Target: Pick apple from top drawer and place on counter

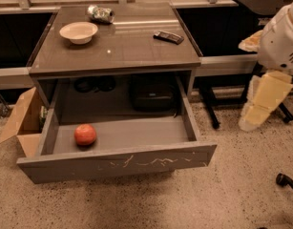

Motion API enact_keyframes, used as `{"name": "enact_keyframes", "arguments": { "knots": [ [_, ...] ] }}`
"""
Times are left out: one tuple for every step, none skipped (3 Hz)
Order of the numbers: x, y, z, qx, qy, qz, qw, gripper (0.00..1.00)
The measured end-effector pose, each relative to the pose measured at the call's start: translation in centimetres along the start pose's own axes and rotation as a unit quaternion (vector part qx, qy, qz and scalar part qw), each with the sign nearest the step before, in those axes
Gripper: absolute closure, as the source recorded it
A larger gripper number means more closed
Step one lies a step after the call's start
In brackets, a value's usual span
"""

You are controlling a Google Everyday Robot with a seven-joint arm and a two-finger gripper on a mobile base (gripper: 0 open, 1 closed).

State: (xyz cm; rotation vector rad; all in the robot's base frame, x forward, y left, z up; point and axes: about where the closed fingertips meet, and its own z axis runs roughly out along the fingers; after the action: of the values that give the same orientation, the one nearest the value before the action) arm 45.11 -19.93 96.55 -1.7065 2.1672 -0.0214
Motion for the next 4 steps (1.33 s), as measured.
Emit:
{"name": "enact_keyframes", "arguments": {
  "knots": [
    [-3.6,-0.5,3.1,-0.018,-0.074,-0.019,0.9969,0.0],
    [-8.8,0.3,7.3,-0.065,-0.156,-0.037,0.9849,0.0],
    [-11.7,1.2,9.4,-0.096,-0.201,-0.039,0.9741,0.0],
    [-12.1,1.1,10.1,-0.098,-0.203,-0.041,0.9733,0.0]
  ]
}}
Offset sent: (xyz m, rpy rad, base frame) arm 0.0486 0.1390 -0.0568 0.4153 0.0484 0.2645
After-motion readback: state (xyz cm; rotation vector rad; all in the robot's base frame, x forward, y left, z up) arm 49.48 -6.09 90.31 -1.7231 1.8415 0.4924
